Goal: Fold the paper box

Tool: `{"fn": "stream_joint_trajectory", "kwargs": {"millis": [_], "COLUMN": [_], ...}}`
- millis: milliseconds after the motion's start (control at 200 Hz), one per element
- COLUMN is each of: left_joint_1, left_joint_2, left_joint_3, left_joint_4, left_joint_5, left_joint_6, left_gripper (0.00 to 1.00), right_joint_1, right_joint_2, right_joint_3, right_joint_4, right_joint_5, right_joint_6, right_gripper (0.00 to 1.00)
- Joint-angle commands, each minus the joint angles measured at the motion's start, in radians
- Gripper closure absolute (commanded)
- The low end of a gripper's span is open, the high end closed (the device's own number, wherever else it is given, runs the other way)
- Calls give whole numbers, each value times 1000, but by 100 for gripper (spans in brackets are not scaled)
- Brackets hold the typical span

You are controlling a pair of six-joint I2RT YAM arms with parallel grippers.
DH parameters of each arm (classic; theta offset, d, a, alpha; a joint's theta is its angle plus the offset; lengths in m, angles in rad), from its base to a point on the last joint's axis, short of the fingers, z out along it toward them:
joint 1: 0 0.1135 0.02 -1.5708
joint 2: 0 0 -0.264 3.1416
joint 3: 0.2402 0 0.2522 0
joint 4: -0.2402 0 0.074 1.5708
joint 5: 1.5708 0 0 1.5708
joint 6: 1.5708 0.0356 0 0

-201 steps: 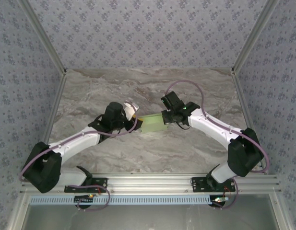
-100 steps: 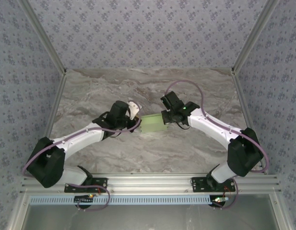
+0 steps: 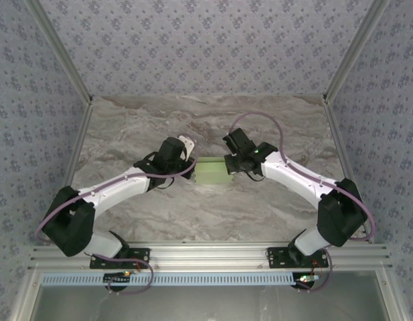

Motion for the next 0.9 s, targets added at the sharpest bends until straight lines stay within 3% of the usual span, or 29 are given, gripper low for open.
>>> {"fn": "stream_joint_trajectory", "kwargs": {"millis": [0, 175, 415, 894], "left_joint_1": [-16, -64, -76, -84], "left_joint_2": [21, 39, 38, 55], "left_joint_3": [47, 68, 43, 92], "left_joint_4": [9, 2, 24, -59], "left_joint_5": [-93, -187, -219, -210], "left_joint_6": [-198, -292, -353, -300], "left_gripper": [100, 100, 100, 100], "right_joint_1": [13, 20, 20, 21], "right_joint_2": [20, 23, 33, 33], "right_joint_3": [2, -2, -7, -34], "right_joint_4": [-31, -21, -15, -12], "right_joint_5": [0, 0, 3, 9], "right_joint_6": [31, 40, 44, 49], "right_gripper": [95, 95, 95, 95]}}
